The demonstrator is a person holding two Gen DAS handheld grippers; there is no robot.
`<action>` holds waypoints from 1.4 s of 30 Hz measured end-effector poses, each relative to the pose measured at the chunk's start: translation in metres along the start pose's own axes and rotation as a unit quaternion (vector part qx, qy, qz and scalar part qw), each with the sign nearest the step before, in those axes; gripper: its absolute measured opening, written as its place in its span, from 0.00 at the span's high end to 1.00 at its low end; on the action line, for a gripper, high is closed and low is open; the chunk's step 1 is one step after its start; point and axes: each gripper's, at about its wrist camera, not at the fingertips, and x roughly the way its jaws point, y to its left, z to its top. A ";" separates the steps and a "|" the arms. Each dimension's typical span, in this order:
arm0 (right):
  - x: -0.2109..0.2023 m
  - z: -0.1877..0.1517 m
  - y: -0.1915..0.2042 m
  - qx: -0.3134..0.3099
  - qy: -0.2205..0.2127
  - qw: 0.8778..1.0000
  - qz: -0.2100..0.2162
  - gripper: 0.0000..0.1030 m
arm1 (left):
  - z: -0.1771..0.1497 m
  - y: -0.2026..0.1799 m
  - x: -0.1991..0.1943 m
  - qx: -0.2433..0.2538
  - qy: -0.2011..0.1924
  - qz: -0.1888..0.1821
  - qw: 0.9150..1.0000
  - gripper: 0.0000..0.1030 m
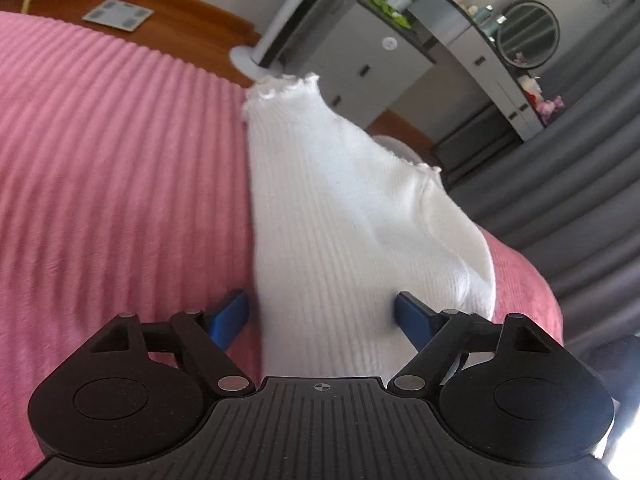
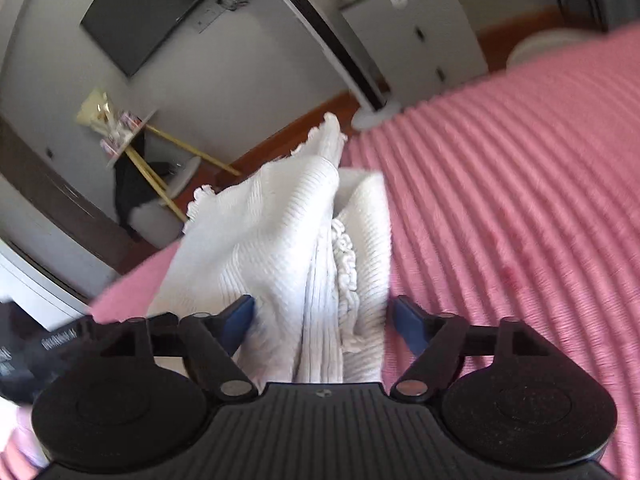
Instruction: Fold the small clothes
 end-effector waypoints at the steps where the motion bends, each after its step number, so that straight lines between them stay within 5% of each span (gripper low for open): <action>1: 0.003 0.002 -0.002 0.006 0.001 1.000 0.010 0.26 | 0.001 -0.001 0.005 0.001 0.008 -0.002 1.000 0.22; 4: 0.013 0.001 0.002 0.004 0.000 1.000 0.016 0.36 | 0.003 -0.007 0.017 0.010 0.009 0.002 1.000 0.26; 6: 0.017 0.000 0.007 -0.002 -0.003 1.000 0.014 0.48 | 0.003 -0.008 0.018 0.002 0.004 0.007 1.000 0.38; 8: 0.012 -0.003 0.014 -0.005 -0.009 1.000 0.014 0.54 | 0.002 -0.010 0.011 0.003 0.000 0.004 1.000 0.50; 11: -0.002 -0.008 0.035 -0.027 -0.026 0.999 0.021 0.57 | -0.001 -0.020 -0.011 0.024 -0.017 -0.001 1.000 0.55; 18: -0.033 -0.040 0.082 -0.038 -0.028 0.995 0.086 0.58 | -0.028 -0.022 -0.099 0.056 -0.057 0.016 0.997 0.54; 22: -0.035 -0.074 0.095 -0.042 -0.006 0.995 0.090 0.57 | -0.070 -0.010 -0.130 0.081 -0.070 0.061 0.992 0.52; 26: -0.032 -0.113 0.092 -0.020 0.007 0.999 0.048 0.44 | -0.107 0.005 -0.129 0.075 -0.047 0.150 0.985 0.34; 30: -0.081 -0.138 0.085 0.029 -0.035 0.998 0.046 0.43 | -0.159 -0.005 -0.175 0.095 -0.117 0.163 0.975 0.17; 34: -0.115 -0.170 0.090 0.027 -0.038 0.997 0.061 0.42 | -0.199 -0.009 -0.182 0.117 -0.109 0.162 0.974 0.18; 39: -0.098 -0.190 0.093 0.040 0.004 0.998 0.051 0.44 | -0.208 0.003 -0.158 0.109 -0.099 0.205 0.968 0.26; 42: -0.083 -0.193 0.088 0.076 0.018 0.995 0.059 0.59 | -0.205 0.007 -0.156 0.089 -0.116 0.219 0.965 0.27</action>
